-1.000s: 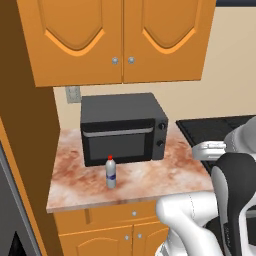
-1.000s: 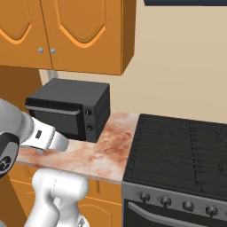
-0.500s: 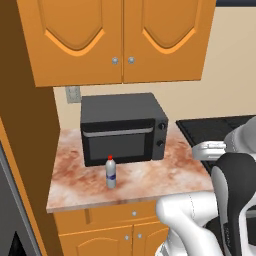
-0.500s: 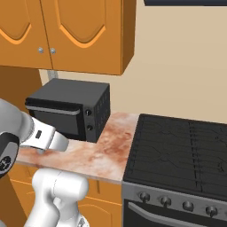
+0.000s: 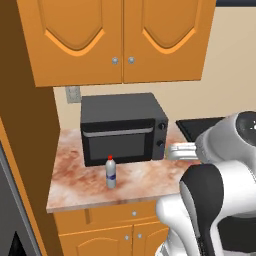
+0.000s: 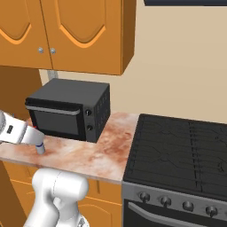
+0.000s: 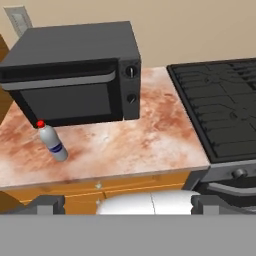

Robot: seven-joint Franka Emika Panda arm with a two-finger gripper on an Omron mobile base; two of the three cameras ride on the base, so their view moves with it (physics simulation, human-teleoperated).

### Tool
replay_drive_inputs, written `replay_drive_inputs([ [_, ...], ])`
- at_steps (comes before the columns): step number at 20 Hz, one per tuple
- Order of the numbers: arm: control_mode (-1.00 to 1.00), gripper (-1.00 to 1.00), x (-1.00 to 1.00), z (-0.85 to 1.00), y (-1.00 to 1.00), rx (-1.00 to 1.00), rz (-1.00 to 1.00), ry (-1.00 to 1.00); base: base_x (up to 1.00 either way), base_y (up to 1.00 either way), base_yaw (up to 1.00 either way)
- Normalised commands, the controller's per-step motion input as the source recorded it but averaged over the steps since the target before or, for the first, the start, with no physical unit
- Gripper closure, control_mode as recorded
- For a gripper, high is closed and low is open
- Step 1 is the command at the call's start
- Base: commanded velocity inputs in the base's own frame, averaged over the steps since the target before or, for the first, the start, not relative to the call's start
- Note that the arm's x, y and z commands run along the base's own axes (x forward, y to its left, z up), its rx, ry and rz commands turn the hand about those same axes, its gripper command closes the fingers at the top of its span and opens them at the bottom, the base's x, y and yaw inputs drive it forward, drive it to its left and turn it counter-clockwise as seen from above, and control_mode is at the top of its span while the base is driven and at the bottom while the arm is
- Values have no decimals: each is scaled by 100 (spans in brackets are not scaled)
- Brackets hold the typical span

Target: Take the bottled waters from the counter and place them in the freezer to freeze. Close the freezer door after placing the bottles.

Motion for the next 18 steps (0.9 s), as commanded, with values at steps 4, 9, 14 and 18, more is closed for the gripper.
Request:
replay_drive_inputs([
  [4,-100,-100,6,-42,78,-1,0,-14,0,0,0],
  [9,-100,-100,2,-57,64,0,0,-15,0,0,0],
  [14,-100,-100,0,-89,26,0,0,-12,0,0,0],
  [18,-100,-100,0,-95,26,0,0,-25,0,0,0],
])
